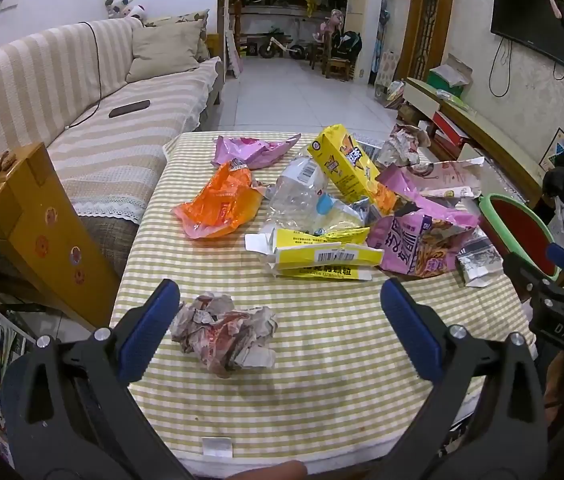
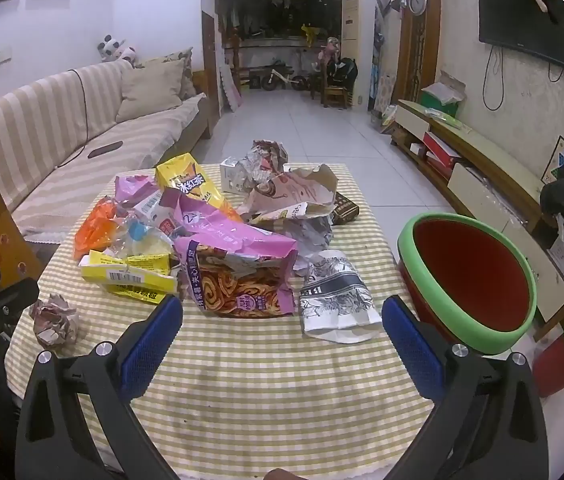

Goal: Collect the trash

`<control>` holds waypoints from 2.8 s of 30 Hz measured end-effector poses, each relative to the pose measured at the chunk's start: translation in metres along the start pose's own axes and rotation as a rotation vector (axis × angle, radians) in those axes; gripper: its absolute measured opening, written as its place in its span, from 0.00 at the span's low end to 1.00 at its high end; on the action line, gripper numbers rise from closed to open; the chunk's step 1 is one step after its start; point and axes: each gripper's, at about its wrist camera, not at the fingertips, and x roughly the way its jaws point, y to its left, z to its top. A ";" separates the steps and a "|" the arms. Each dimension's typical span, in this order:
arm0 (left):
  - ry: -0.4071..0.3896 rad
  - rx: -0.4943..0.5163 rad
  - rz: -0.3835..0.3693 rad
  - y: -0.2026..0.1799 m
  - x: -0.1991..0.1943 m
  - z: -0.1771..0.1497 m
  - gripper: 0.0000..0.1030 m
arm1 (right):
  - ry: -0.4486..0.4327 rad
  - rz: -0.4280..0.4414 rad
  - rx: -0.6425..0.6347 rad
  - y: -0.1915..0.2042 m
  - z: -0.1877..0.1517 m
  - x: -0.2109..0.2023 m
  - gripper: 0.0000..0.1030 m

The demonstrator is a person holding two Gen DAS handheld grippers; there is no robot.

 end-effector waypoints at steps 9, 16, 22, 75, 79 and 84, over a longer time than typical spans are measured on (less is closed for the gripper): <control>0.002 0.001 -0.001 0.000 0.000 0.000 0.96 | 0.000 0.000 0.000 0.000 -0.001 0.001 0.93; 0.004 0.001 -0.001 0.001 0.001 0.002 0.96 | 0.002 0.000 0.000 -0.001 -0.001 0.001 0.93; 0.005 0.001 0.000 0.001 0.001 0.002 0.96 | 0.002 0.000 -0.001 -0.001 -0.001 0.001 0.93; 0.016 -0.002 0.001 0.005 0.004 -0.002 0.96 | 0.002 -0.006 -0.011 -0.001 -0.001 0.004 0.93; 0.019 -0.004 -0.001 0.006 0.004 -0.002 0.96 | -0.003 -0.010 -0.016 -0.004 0.001 0.007 0.93; 0.048 0.000 -0.015 0.004 0.012 -0.004 0.96 | 0.007 -0.009 -0.035 -0.004 0.003 0.009 0.93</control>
